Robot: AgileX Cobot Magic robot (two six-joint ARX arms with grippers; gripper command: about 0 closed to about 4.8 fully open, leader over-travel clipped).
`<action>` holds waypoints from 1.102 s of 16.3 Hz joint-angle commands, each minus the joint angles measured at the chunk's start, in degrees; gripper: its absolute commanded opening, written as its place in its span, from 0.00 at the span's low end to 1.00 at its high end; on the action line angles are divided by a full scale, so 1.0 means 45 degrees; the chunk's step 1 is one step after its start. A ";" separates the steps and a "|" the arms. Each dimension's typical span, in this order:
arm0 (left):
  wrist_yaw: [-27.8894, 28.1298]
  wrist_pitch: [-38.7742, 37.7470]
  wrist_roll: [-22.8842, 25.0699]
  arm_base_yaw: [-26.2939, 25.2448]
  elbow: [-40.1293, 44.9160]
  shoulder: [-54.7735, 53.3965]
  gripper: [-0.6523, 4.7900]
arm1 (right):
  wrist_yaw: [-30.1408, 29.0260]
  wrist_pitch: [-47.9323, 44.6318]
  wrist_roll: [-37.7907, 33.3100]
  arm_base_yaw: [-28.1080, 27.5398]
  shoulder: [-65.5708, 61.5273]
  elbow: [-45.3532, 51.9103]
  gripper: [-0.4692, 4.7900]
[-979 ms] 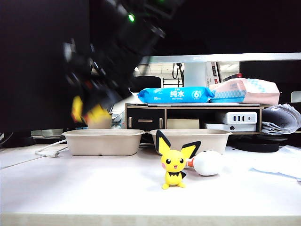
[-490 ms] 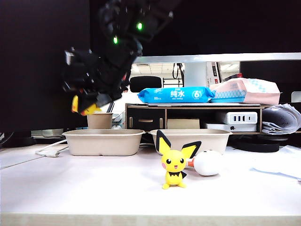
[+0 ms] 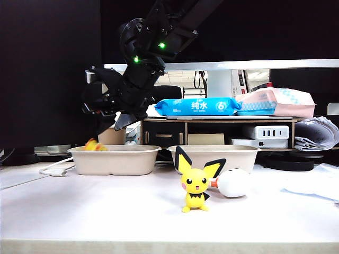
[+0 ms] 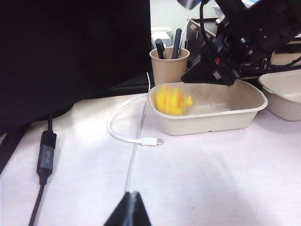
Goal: Put the dolls with similar colors into the same paper box, while dolls with different colors go into separate paper boxes.
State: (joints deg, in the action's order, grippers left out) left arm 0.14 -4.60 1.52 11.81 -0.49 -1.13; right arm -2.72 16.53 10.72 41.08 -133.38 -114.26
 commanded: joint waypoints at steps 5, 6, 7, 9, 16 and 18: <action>-0.0039 0.0097 0.0000 0.3376 -0.0010 -0.2249 0.11 | -0.0044 0.8568 0.0612 0.0024 0.1015 -0.3036 0.69; -0.0049 0.0087 0.0000 0.4153 -0.0010 -0.2521 0.11 | -0.0107 0.9991 0.0738 0.0024 0.1399 -0.3011 0.72; -0.0039 0.0087 -0.0005 0.4906 -0.0010 -0.2759 0.11 | -0.0413 1.1312 0.0816 0.0024 0.1729 -0.3007 0.75; -0.0044 0.0083 0.0000 0.6309 -0.0010 -0.3041 0.11 | -0.1039 1.2318 0.0763 0.0024 0.2540 -0.2521 0.75; -0.0078 0.0112 0.0000 0.8568 -0.0010 -0.3123 0.11 | -0.0656 1.3979 -0.0209 0.0194 0.4658 0.0063 0.76; -0.0078 0.0087 0.0000 0.8568 -0.0010 -0.3118 0.11 | -0.0661 1.3979 -0.0403 0.0253 0.4998 0.1112 0.76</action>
State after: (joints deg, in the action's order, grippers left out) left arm 0.01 -4.95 1.52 50.43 -0.49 -15.18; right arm -5.78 79.48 9.61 42.06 -111.57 -110.67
